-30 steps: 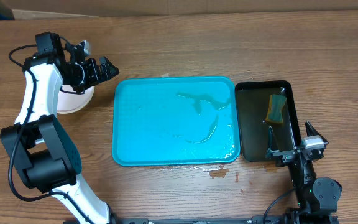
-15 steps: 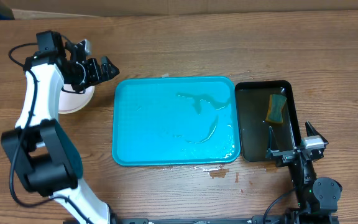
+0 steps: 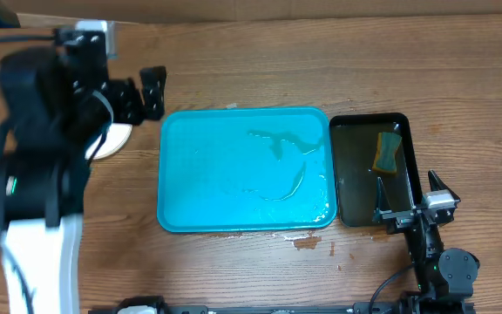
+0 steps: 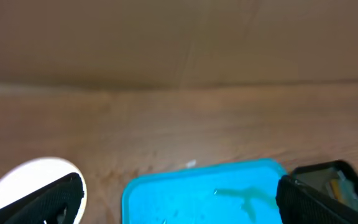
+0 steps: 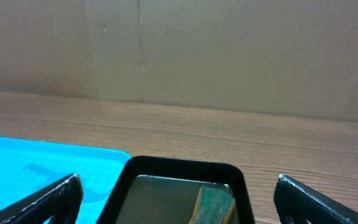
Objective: Clean dirty plates on tray and stack at the side
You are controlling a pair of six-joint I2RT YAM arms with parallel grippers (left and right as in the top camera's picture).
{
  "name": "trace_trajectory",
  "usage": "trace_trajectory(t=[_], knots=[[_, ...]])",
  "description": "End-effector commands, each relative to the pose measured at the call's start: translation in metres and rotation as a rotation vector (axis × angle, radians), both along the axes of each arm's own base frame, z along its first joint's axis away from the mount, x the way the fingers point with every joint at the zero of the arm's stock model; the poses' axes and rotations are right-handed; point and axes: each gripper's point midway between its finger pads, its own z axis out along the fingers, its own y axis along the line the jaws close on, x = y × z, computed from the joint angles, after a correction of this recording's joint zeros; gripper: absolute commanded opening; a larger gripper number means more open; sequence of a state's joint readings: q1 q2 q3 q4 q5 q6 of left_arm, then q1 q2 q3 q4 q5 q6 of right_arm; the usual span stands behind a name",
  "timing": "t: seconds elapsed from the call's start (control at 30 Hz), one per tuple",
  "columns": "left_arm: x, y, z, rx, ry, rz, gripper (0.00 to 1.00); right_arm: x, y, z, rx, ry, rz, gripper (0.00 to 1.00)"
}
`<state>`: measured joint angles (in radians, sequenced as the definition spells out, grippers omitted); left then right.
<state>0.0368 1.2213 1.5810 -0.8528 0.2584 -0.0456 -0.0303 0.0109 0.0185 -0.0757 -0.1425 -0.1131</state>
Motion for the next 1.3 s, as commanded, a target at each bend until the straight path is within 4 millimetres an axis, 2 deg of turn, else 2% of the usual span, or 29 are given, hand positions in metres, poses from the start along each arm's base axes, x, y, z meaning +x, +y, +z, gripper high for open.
trace_trajectory(t=[0.0, 0.03, 0.07, 0.13, 0.23, 0.37, 0.5, 0.63, 0.73, 0.9, 1.07, 1.17, 1.27], knots=[[-0.035, -0.012, 0.028, 0.016, -0.085, -0.023, 1.0, 0.0, 0.002, -0.002, -0.007, -0.004, 0.01, 1.0], [-0.045, -0.013, 0.029, 0.023, -0.085, -0.025, 1.0, 0.0, 0.002, -0.002, -0.007, -0.004, 0.01, 1.0], [-0.066, -0.014, 0.026, 0.034, -0.076, -0.024, 1.0, 0.0, 0.002, -0.002, -0.007, -0.004, 0.01, 1.0], [-0.085, -0.014, 0.017, 0.032, -0.054, -0.029, 1.0, 0.0, 0.002, -0.002, -0.007, -0.004, 0.01, 1.0], [-0.104, -0.012, 0.001, 0.036, -0.049, -0.024, 1.0, 0.0, 0.002, -0.002, -0.007, -0.004, 0.01, 1.0], [-0.129, -0.002, -0.033, 0.06, -0.036, 0.022, 1.0, 0.0, 0.002, -0.002, -0.007, -0.004, 0.01, 1.0], [-0.143, -0.001, -0.054, 0.058, -0.078, 0.03, 1.0, 0.0, 0.002, -0.002, -0.007, -0.004, 0.01, 1.0], [-0.148, -0.001, -0.068, 0.045, -0.179, 0.036, 1.0, 0.0, 0.002, -0.002, -0.007, -0.004, 0.01, 1.0], [-0.145, -0.001, -0.069, 0.036, -0.304, 0.04, 1.0, 0.0, 0.002, -0.002, -0.007, -0.004, 0.01, 1.0], [-0.14, -0.001, -0.047, 0.001, -0.626, 0.051, 1.0, 0.0, 0.002, -0.002, -0.007, -0.004, 0.01, 1.0], [-0.149, 0.003, -0.033, -0.025, -0.894, 0.073, 1.0, 0.0, 0.002, -0.002, -0.007, -0.004, 0.01, 1.0], [-0.153, 0.007, -0.039, -0.029, -0.955, 0.102, 1.0, 0.0, 0.002, -0.002, -0.007, -0.004, 0.01, 1.0], [-0.149, 0.011, -0.056, -0.031, -0.945, 0.123, 1.0, 0.0, 0.002, -0.002, -0.007, -0.004, 0.01, 1.0]])
